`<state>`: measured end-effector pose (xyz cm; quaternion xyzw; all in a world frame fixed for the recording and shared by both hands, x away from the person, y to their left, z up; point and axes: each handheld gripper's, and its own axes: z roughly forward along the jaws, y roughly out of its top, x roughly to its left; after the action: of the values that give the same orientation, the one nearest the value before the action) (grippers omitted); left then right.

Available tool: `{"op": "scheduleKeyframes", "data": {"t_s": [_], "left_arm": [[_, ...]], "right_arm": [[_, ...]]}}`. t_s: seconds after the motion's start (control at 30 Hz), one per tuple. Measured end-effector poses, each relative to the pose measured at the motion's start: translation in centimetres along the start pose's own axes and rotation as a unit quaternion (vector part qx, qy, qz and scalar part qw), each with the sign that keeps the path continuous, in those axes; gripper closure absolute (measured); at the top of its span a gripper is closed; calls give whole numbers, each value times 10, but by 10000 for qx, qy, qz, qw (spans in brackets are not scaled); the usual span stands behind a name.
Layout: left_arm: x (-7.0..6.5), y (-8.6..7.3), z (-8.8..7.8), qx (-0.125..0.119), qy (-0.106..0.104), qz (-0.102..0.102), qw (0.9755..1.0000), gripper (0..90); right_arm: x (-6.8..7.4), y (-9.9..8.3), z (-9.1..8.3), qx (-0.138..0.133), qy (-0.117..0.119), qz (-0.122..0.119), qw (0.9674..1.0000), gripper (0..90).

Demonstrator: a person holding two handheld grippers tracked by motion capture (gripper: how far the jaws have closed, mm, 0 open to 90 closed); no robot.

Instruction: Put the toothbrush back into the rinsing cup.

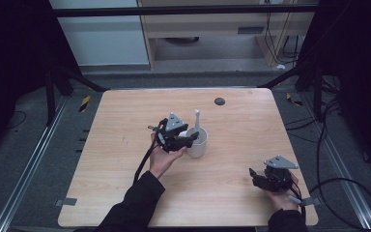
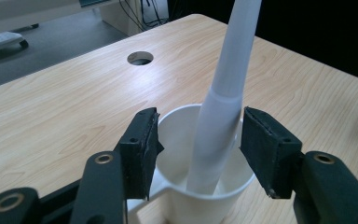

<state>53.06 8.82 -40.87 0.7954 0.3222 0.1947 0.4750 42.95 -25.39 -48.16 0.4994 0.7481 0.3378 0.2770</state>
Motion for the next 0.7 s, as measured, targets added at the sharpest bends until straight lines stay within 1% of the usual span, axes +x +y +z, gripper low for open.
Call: {"op": "scheduleKeyframes", "data": {"t_s": [0.03, 0.07, 0.1, 0.23, 0.43, 0.57, 0.7], "left_arm": [[1, -1, -4, 8, 5, 10, 10000, 444], [1, -1, -4, 8, 5, 10, 10000, 439], [2, -4, -10, 11, 43, 39, 10000, 431], [5, -9, -25, 49, 101, 111, 9999, 411], [14, -28, -52, 157, 232, 140, 9995, 380], [23, -45, -69, 302, 351, 70, 9989, 362], [35, -64, -83, 420, 506, -125, 9978, 347]], "right_arm": [[0, 0, 0, -10, 0, -9, 10000, 291], [0, 0, 0, -5, -7, -1, 10000, 290], [0, 0, 0, -8, -12, -4, 10000, 287], [-1, -1, -1, -26, -18, -31, 10000, 282], [-1, -1, -2, -42, -48, -50, 10000, 274], [-1, -1, -2, -48, -55, -19, 10000, 266], [-1, -2, -2, -55, -82, -24, 9999, 259]]}}
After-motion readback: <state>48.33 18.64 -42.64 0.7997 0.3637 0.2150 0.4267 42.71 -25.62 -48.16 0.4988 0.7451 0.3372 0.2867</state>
